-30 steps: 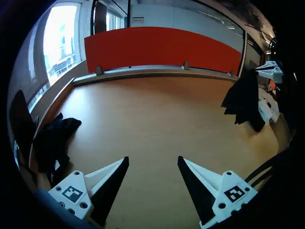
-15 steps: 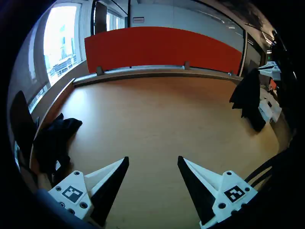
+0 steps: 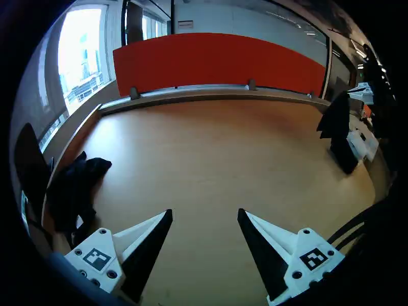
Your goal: Fold towel
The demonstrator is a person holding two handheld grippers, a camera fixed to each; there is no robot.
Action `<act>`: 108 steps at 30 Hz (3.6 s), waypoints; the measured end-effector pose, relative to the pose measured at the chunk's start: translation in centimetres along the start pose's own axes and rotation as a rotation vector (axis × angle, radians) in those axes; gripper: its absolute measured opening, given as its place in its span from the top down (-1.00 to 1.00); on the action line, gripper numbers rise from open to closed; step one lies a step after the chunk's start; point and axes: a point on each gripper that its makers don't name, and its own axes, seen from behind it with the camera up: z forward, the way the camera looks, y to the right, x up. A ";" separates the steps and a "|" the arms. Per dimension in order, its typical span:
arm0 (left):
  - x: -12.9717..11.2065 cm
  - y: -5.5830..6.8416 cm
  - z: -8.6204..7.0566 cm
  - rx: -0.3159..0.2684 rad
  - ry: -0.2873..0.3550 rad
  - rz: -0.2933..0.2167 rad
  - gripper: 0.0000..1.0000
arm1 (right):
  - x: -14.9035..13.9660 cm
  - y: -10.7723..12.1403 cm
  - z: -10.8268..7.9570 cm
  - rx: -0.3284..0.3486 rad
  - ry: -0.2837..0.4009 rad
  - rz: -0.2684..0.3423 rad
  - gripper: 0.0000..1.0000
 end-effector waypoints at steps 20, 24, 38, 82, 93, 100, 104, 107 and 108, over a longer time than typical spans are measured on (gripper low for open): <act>0.1 0.5 0.5 0.024 -0.022 0.007 -0.90 | -4.7 6.4 1.4 -0.067 -0.081 0.026 0.92; 0.4 0.8 0.6 0.024 -0.023 0.012 -0.90 | -5.9 7.8 1.2 -0.084 -0.101 0.030 0.92; 1.3 1.9 1.3 0.011 -0.024 0.028 -0.90 | -11.2 11.0 -0.8 -0.132 -0.165 0.089 0.92; 1.8 2.7 1.4 0.005 -0.022 0.061 -0.89 | -31.7 5.1 -6.1 -0.163 -0.457 0.328 0.92; 1.9 2.6 1.5 0.008 -0.022 0.061 -0.90 | -33.5 4.4 -5.6 -0.164 -0.512 0.358 0.93; 1.8 2.4 1.6 0.012 -0.028 0.061 -0.91 | -34.2 4.3 -5.2 -0.168 -0.534 0.374 0.93; 1.6 2.4 1.6 0.013 -0.032 0.061 -0.90 | -34.5 4.1 -5.0 -0.168 -0.541 0.374 0.93; 1.6 2.4 1.6 0.014 -0.033 0.062 -0.90 | -34.7 4.1 -4.9 -0.172 -0.546 0.375 0.93; 1.5 2.3 1.6 0.014 -0.034 0.063 -0.90 | -34.8 4.1 -4.9 -0.174 -0.548 0.375 0.93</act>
